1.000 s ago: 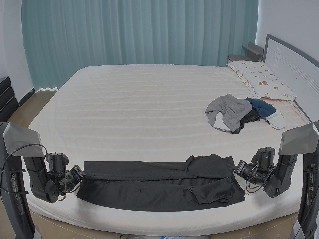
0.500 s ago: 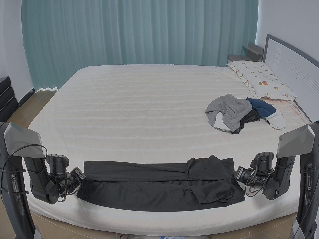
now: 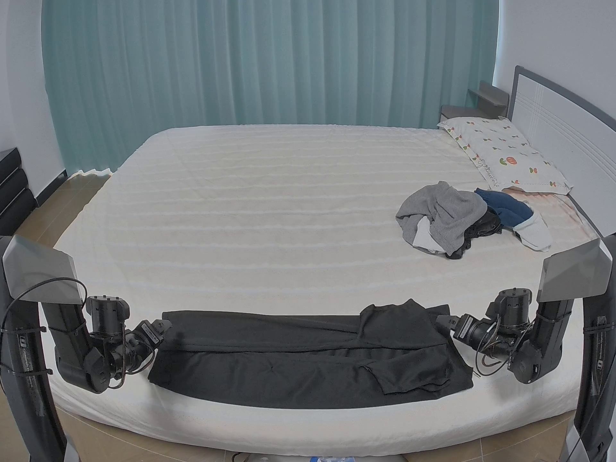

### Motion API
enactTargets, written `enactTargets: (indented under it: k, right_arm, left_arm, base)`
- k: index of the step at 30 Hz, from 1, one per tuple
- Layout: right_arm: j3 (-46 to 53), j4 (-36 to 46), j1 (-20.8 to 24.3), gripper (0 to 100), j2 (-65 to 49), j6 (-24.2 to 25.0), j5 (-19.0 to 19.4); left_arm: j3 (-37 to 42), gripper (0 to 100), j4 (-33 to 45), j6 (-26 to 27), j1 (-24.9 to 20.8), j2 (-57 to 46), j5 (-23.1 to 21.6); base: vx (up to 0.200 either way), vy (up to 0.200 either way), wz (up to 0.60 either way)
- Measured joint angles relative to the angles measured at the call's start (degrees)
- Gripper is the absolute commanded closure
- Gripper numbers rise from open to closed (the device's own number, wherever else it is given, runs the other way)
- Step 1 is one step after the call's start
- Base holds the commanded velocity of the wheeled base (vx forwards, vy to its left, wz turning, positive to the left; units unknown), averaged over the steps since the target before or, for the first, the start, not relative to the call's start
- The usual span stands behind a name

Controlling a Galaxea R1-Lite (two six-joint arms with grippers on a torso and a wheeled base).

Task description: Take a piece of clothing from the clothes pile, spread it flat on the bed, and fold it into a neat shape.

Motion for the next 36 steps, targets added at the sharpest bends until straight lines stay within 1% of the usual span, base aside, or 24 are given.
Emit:
enactTargets:
  k: [4, 5, 8, 12, 19, 24, 28, 34, 36]
  right_arm:
    - [-0.46, 0.04, -1.01, 0, -1.18, 1.84, 1.61]
    - [-0.52, 0.09, -1.21, 0, -1.38, 2.00, 2.22]
    - [-0.60, 0.17, -1.45, 0, -1.51, 2.27, 3.25]
    - [-0.60, 0.26, -1.34, 0, -1.16, 2.39, 3.63]
    - [-0.29, 0.20, -0.13, 0, -0.33, 2.46, 3.69]
    - [-0.09, 0.04, 0.35, 0, 0.05, 2.50, 3.63]
    - [-0.09, 0.04, 0.77, 0, 0.33, 2.52, 3.63]
    - [-0.13, 0.01, 1.44, 0, 0.68, 2.52, 3.66]
    - [-0.13, 0.01, 1.71, 0, 0.77, 2.52, 3.61]
  left_arm:
    - [0.11, 0, -0.11, 0.37, 0.34, -0.83, -3.39]
    - [0.15, 0, -0.11, 1.02, 0.37, -0.99, -5.08]
    - [0.33, 0, 0.04, 4.30, 0.50, -1.07, -7.78]
    - [0.22, 0, 0.13, 6.11, 0.67, -1.07, -8.53]
    - [-2.01, 0, -0.07, 12.57, 0.45, 0.00, -8.66]
    - [-3.99, 0, -0.33, 14.07, 0.33, 2.24, -8.90]
    - [-4.33, 0, -0.49, 14.19, 0.12, 3.45, -11.41]
    - [-4.68, 0, -1.32, 14.63, 0.26, 4.67, -11.98]
    - [-4.60, 0, -1.45, 16.40, 0.34, 4.91, -11.98]
  base:
    - [0.000, 0.000, 0.00]
    - [0.000, 0.000, 0.00]
    - [0.000, 0.000, 0.00]
    - [0.000, 0.000, 0.00]
    - [0.000, 0.000, 0.00]
    - [0.000, 0.000, 0.00]
    - [0.000, 0.000, 0.00]
    - [0.000, 0.000, 0.00]
    - [0.000, 0.000, 0.00]
